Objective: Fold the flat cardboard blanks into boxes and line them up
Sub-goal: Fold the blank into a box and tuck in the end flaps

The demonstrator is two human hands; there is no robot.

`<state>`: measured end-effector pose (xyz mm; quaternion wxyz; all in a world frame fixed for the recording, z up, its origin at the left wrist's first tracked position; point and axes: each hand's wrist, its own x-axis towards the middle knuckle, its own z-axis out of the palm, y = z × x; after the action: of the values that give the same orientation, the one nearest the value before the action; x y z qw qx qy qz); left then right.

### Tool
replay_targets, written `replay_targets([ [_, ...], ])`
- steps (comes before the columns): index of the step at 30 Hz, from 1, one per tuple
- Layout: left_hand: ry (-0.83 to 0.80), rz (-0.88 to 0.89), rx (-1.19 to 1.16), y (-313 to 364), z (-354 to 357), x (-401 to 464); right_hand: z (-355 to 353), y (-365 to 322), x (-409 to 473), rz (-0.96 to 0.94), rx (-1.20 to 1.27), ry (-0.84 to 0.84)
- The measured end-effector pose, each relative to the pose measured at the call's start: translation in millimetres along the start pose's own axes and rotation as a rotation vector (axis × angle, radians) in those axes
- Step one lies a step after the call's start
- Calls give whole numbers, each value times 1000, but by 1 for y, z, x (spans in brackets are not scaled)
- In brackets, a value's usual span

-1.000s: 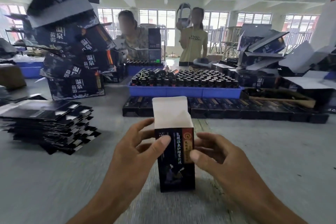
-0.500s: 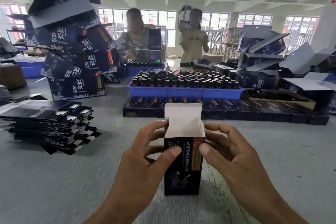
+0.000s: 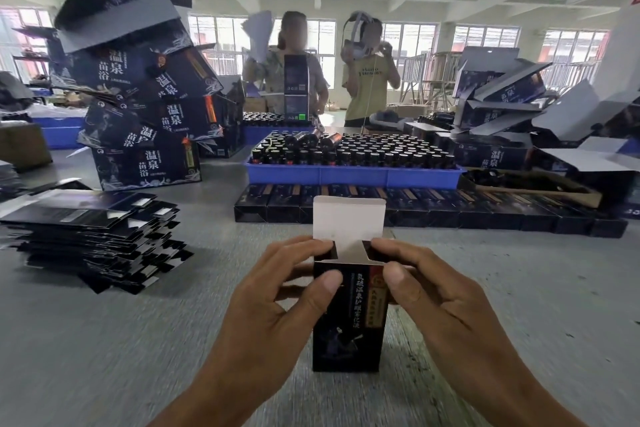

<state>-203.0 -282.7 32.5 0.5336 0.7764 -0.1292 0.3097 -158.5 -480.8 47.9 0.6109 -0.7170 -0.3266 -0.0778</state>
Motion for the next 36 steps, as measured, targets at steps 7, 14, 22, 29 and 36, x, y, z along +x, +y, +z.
replay_targets([
  [7, 81, 96, 41, 8, 2, 0, 3, -4, -3, -89, 45, 76],
  [14, 76, 109, 64, 13, 1, 0, 3, -7, -2, -71, 107, 128],
  [22, 70, 92, 55, 17, 1, 0, 7, -9, -3, -69, 69, 190],
  [29, 112, 36, -29, 23, 2, 1, 9, -10, -2, -73, 89, 221],
  [36, 175, -1, -128, 21, 5, 0, 8, -10, -2, -76, 104, 220],
])
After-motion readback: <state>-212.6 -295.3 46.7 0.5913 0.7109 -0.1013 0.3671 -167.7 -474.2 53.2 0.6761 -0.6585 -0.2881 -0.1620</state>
